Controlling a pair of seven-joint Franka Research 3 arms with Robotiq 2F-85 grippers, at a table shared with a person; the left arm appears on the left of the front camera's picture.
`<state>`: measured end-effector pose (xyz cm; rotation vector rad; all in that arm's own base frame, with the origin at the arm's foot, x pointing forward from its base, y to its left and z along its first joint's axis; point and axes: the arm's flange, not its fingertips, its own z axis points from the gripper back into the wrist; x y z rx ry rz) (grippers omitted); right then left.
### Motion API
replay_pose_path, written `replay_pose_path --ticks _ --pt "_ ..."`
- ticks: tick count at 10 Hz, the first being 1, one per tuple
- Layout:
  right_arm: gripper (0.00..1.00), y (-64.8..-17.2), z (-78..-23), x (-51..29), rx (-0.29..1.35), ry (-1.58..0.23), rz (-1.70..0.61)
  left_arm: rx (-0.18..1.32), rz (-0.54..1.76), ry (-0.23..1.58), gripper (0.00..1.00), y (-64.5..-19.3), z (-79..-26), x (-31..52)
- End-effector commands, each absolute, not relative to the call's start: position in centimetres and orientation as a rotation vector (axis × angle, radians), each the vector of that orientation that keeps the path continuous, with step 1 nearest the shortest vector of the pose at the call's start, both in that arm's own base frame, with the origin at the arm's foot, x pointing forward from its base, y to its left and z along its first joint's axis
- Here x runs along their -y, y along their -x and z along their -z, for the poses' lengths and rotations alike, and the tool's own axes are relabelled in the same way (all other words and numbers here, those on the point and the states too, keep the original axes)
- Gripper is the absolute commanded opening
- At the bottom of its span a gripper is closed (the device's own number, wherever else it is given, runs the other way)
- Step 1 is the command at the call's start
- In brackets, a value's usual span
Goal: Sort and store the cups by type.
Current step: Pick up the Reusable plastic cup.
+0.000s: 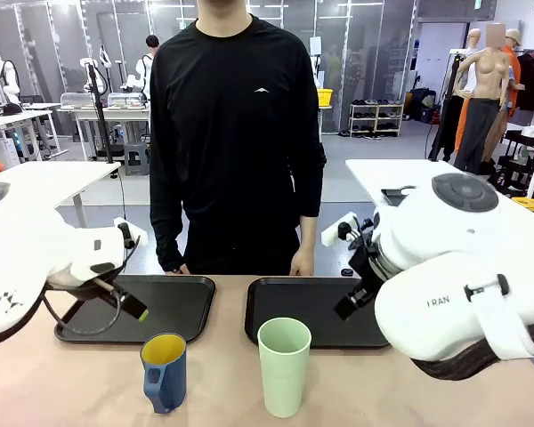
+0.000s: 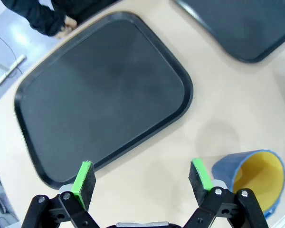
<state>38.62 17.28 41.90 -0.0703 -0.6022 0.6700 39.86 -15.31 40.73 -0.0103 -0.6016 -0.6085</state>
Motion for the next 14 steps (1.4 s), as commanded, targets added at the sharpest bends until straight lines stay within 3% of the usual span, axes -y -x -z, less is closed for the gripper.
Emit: replay_pose_path --ticks 1,6,11,14 --pt "1.00 -37.1 -46.6 -19.3 0.625 0.148 -0.644 0.612 0.585 -0.045 1.00 -38.7 -45.0 16.5" --pt "1.00 -32.3 -54.8 -21.1 0.724 0.244 -0.534 0.724 0.591 -0.018 1.00 -34.2 -50.9 17.6" --pt "1.00 -31.5 -54.9 -20.5 0.731 0.242 -0.555 0.714 0.609 -0.039 1.00 -34.1 -51.1 18.1" --pt "1.00 -34.1 -53.9 -16.9 0.720 0.225 -0.539 0.716 0.593 -0.102 1.00 -35.9 -50.5 15.5"
